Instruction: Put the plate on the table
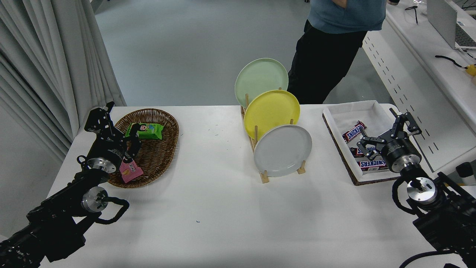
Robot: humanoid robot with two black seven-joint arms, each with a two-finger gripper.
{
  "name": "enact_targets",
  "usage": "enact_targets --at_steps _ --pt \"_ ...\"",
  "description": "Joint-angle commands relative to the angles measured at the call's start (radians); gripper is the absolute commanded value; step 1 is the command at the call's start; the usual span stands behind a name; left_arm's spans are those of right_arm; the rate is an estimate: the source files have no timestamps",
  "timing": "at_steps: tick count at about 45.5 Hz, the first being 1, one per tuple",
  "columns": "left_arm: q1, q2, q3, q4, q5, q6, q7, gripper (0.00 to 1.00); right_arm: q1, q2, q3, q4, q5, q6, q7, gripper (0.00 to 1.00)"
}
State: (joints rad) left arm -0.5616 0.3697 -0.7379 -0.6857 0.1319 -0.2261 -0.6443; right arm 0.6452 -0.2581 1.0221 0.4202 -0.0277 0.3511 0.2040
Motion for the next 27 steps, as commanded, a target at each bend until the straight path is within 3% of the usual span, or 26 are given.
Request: enact_targets --at_steps 1,27 --pt "0.0 0.0 -0.002 0.0 0.0 -0.001 0.0 1.0 -0.001 0.01 0.0 -0.003 0.0 0.0 0.0 0.99" --pt "0.0 0.0 0.0 0.0 0.0 -0.001 0.0 1.0 0.002 0.008 0.003 -0.003 0.0 0.0 0.0 0.99"
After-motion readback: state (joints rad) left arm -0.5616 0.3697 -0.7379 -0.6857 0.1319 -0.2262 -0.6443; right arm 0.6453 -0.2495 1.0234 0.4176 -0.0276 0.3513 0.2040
